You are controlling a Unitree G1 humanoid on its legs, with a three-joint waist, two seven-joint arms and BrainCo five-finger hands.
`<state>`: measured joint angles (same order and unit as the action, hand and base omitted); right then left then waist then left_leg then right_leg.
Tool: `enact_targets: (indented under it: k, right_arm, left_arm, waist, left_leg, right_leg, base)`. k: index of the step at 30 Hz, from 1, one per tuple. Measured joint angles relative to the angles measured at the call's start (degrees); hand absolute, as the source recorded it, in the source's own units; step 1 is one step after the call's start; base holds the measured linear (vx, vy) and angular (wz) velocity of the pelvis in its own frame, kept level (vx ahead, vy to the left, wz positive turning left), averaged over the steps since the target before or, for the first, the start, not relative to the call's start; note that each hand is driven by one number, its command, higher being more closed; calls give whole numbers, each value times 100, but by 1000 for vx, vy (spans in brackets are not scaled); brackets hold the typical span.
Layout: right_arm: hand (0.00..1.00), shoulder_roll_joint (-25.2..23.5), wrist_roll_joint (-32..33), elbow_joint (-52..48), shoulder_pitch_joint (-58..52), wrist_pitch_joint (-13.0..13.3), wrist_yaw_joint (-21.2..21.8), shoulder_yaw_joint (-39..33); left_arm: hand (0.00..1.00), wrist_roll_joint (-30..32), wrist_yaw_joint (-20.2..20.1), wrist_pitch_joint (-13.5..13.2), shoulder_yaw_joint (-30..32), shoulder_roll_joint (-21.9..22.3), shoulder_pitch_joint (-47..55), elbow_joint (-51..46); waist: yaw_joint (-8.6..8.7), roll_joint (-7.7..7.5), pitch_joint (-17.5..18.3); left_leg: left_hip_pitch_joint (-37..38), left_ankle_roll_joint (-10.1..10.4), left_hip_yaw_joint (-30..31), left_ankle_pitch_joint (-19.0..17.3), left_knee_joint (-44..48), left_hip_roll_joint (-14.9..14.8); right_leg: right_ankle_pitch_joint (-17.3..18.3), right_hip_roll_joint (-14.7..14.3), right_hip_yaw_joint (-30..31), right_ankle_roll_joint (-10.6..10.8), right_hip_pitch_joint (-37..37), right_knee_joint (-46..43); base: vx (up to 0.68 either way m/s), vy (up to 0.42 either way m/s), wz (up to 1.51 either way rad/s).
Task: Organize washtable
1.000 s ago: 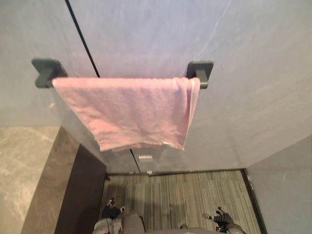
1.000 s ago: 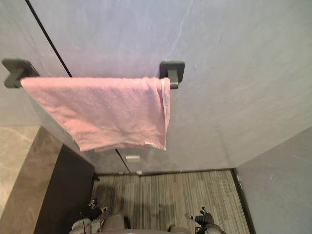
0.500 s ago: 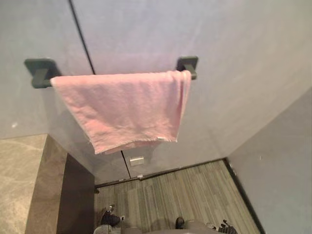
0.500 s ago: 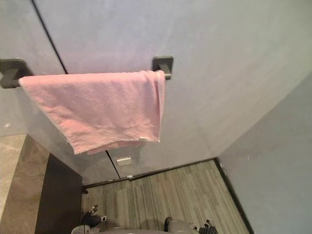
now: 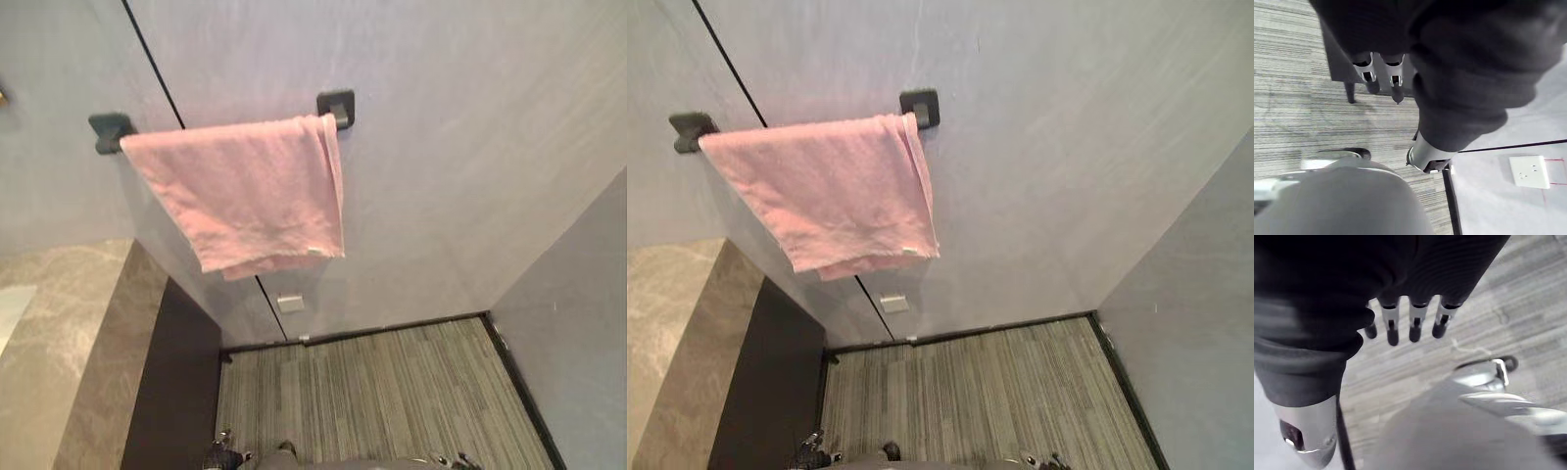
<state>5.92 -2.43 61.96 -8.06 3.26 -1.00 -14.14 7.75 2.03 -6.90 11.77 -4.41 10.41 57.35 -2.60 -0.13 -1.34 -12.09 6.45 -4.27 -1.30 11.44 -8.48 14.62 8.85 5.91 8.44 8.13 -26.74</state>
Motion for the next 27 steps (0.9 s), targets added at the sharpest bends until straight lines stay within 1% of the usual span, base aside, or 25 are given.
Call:
enact_targets:
  k: [2, 3, 4, 5, 6, 7, 8, 9, 10, 11, 13, 14, 15, 16, 17, 18, 19, 20, 21, 22, 23, 24, 25, 26, 27]
  right_arm:
    - [0, 4, -3, 2, 154, 18, 0, 185]
    - [0, -4, -8, 0, 234, 27, 1, 238]
    - [0, 17, -16, -2, 258, 37, -5, 236]
    - [0, 55, -25, -2, 269, 53, -30, 226]
    - [0, 10, -23, 8, 226, 62, -35, 213]
    - [0, -7, -24, 21, 204, 65, -39, 176]
    - [0, -55, -14, 17, 110, 66, -76, 35]
    - [0, -60, 3, 14, 83, 65, -112, 23]
    - [0, -53, 7, 16, 1, 64, -139, -62]
    - [0, -66, 8, 24, -39, 58, -139, -68]
    - [0, -156, 11, 25, -84, 61, -144, -220]
    - [0, -226, 12, 25, -116, 63, -142, -350]
    - [0, -228, 12, 24, -123, 64, -141, -422]
    - [0, -177, 12, 10, -96, 63, -143, -566]
    - [0, -259, 25, 46, -72, 56, -132, -623]
    - [0, -283, 30, 99, -72, 59, -121, -625]
    - [0, -362, 35, 219, -73, 68, -122, -653]
    - [0, -508, 107, 250, -99, 89, -144, -706]
    - [0, -493, 202, 212, -103, 105, -155, -705]
    - [0, -398, 245, 193, -91, 132, -161, -794]
    - [0, -371, 257, 281, 12, 123, -174, -817]
    - [0, -431, 256, 414, 108, 128, -153, -758]
    - [0, -457, 257, 478, 158, 109, -147, -722]
    - [0, -446, 259, 473, 184, 110, -152, -724]
    - [0, -432, 260, 462, 197, 128, -155, -693]
  left_arm:
    - [0, -70, 49, 5, -113, -100, -21, 2]
    - [0, -97, 57, 0, -173, -146, -53, -5]
    - [0, -106, 65, -1, -242, -141, -56, -6]
    - [0, -107, 74, -1, -291, -139, -49, -39]
    - [0, -97, 86, -1, -318, -198, -55, -65]
    - [0, -97, 85, 5, -296, -230, -107, -70]
    - [0, -96, 89, 11, -238, -250, -105, -71]
    - [0, -95, 90, 11, -211, -253, -104, -71]
    - [0, -95, 103, 8, -203, -244, -66, -81]
    - [0, -94, 151, 7, -130, -241, -34, -87]
    - [0, -92, 196, 28, 58, -230, 4, -75]
    - [0, -91, 223, 36, 218, -230, 51, -71]
    - [0, -93, 231, 33, 272, -231, 51, -75]
    - [0, -92, 229, 29, 356, -172, 35, -109]
    - [0, -93, 253, 33, 400, -192, 36, -117]
    - [0, -93, 256, 33, 394, -203, 32, -124]
    - [0, -93, 256, 33, 402, -284, -47, -119]
    - [0, -91, 244, 25, 484, -346, -12, -125]
    - [0, -95, 245, -2, 480, -326, 30, -124]
    - [0, -84, 244, 20, 464, -237, 55, -100]
    - [0, -66, 239, 18, 453, -219, 6, -128]
    - [0, -51, 242, 19, 412, -254, -48, -155]
    - [0, -36, 245, 18, 401, -368, -49, -226]
    - [0, -29, 247, 12, 399, -422, -46, -282]
    - [0, 30, 262, -15, 378, -450, -56, -377]
  waist:
    - [-22, -83, -70]
    - [1, -90, -189]
    - [32, -33, -229]
    - [29, 53, -284]
    - [70, -74, -342]
    - [74, -126, -369]
    - [68, -222, -374]
    - [64, -247, -378]
    - [55, -246, -379]
    - [47, -236, -378]
    - [50, -222, -373]
    - [65, -211, -363]
    - [94, -191, -350]
    - [199, -96, -329]
    - [201, -173, -301]
    - [203, -227, -258]
    - [285, -496, -156]
    - [263, -650, -152]
    - [186, -523, -155]
    - [219, -284, -75]
    - [231, -266, -111]
    - [250, -407, -127]
    - [191, -479, -99]
    - [185, -460, -108]
    - [184, -380, -63]
  left_leg:
    - [-128, 105, 158, 328, -270, -58]
    - [-153, 166, 323, 567, -402, -118]
    - [-215, 216, 440, 657, -401, -184]
    - [-297, 217, 534, 1057, -529, -289]
    - [-273, 146, 370, 1538, -880, -266]
    - [-336, 72, 106, 1390, -552, -250]
    - [-483, -372, -361, 768, 323, -148]
    - [-520, -492, -483, 457, 762, -129]
    - [-498, -585, -629, -77, 1439, -196]
    - [-384, -557, -739, -456, 1937, -381]
    - [-82, -503, -844, -875, 2401, -774]
    - [131, -469, -990, -986, 2511, -1091]
    - [202, -465, -1090, -1003, 2512, -1269]
    - [205, -326, -1396, -1095, 2304, -1414]
    - [196, -305, -1563, -1165, 1790, -1057]
    - [232, -292, -1443, -1157, 1360, -897]
    - [382, -76, -1330, -1065, 721, -616]
    - [202, -524, -1636, -1364, 1570, -863]
    - [189, -517, -1664, -1407, 2084, -1290]
    - [259, 220, -1512, -1286, 1808, -1490]
    - [268, 268, -1518, -1447, 1702, -1217]
    - [174, 195, -1523, -1491, 1703, -997]
    - [-70, 176, -1539, -1552, 1906, -891]
    - [-254, 122, -1527, -1629, 2080, -894]
    - [-625, -9, -1463, -1844, 2407, -882]
  right_leg:
    - [119, -108, -192, -67, -30, 335]
    - [217, -214, -347, -221, -146, 483]
    - [256, -304, -455, -275, -204, 523]
    - [237, -463, -658, -382, -198, 471]
    - [177, -326, -1056, -607, -182, 526]
    - [127, -244, -1230, -624, -186, 505]
    - [26, -78, -1508, -619, -195, 507]
    - [-5, -16, -1628, -647, -203, 533]
    - [-157, 47, -1854, -646, -216, 663]
    - [-342, 54, -2047, -644, -221, 862]
    - [-622, 74, -2374, -573, -279, 1121]
    - [-782, 154, -2620, -446, -281, 1198]
    - [-852, 212, -2777, -361, -276, 1207]
    - [-947, 348, -3055, -198, -269, 1212]
    - [-911, 336, -3014, -108, -218, 1310]
    - [-919, 255, -3005, -154, -165, 1327]
    - [-1057, 226, -3067, -416, -186, 1615]
    - [-1417, 378, -3348, -345, -434, 2093]
    - [-1493, 348, -3446, -264, -517, 2075]
    - [-1563, 389, -3618, -106, -510, 2048]
    - [-1656, 556, -3651, 25, -465, 2053]
    - [-1774, 775, -3644, 31, -432, 2074]
    - [-2001, 944, -3677, -86, -373, 2076]
    - [-2122, 975, -3711, -150, -354, 2063]
    - [-2256, 1056, -3732, -144, -226, 1989]
  base:
    - [-211, -157, 35]
    - [-228, -172, 57]
    - [-269, -192, 84]
    - [-400, -171, 111]
    - [-407, -135, 117]
    - [-405, -104, 132]
    - [-185, -55, 104]
    - [-329, -36, 121]
    - [-334, 58, 100]
    - [-431, 124, 105]
    - [-227, 183, 96]
    - [-136, 216, 100]
    - [-181, 329, 142]
    - [-174, 361, 147]
    - [-165, 316, 149]
    - [-135, 149, 129]
    - [-113, 48, 131]
    - [-108, 92, 109]
    - [-30, 270, 98]
    - [-13, 448, 68]
    - [-33, 563, 81]
    - [-129, 572, 63]
    - [-132, 439, 52]
    - [-171, 422, 55]
    - [-156, 441, 72]
